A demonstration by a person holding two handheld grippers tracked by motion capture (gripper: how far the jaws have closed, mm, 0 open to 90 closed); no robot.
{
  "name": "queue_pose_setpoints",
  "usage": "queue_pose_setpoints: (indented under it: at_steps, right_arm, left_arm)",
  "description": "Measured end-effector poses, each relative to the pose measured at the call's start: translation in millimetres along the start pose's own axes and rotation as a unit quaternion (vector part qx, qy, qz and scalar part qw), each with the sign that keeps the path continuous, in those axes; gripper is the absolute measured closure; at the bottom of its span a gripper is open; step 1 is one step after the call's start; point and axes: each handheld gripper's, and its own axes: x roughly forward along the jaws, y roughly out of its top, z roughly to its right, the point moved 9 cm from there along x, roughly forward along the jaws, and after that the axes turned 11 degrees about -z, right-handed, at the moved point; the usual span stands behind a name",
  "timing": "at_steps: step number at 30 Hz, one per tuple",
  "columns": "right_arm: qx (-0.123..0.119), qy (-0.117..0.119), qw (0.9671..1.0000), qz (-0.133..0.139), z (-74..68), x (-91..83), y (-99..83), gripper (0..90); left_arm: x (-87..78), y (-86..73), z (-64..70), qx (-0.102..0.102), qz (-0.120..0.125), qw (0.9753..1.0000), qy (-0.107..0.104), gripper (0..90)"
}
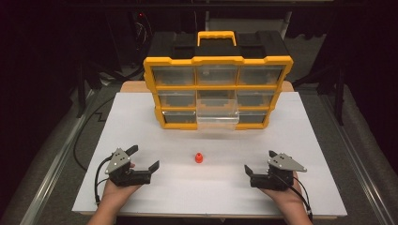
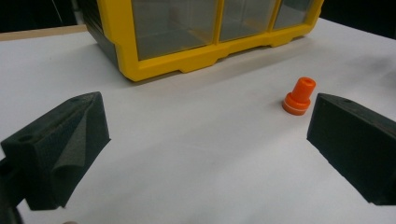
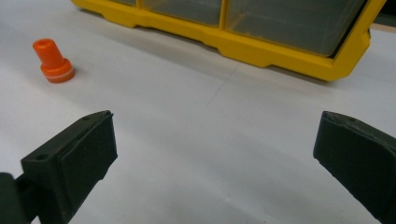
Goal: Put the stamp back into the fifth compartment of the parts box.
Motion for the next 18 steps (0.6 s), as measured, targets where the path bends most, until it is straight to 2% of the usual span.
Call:
queue_pose_setpoints:
  at_steps: [6,18]
  right_arm:
    - [0.001,0.013,0.9992,-0.037,-1.2,5.5,-7.6,0.0]
    - [0.009,0.031,0.9964,-0.078,-3.4,10.5,-15.8,0.0]
  left_arm:
    - [0.1,-0.1,-0.7,0.000,0.001,1.0000,-0.001,0.2]
    - [-1.1,0.1,0.0,0.005,0.005,1.0000,-0.005,0.2]
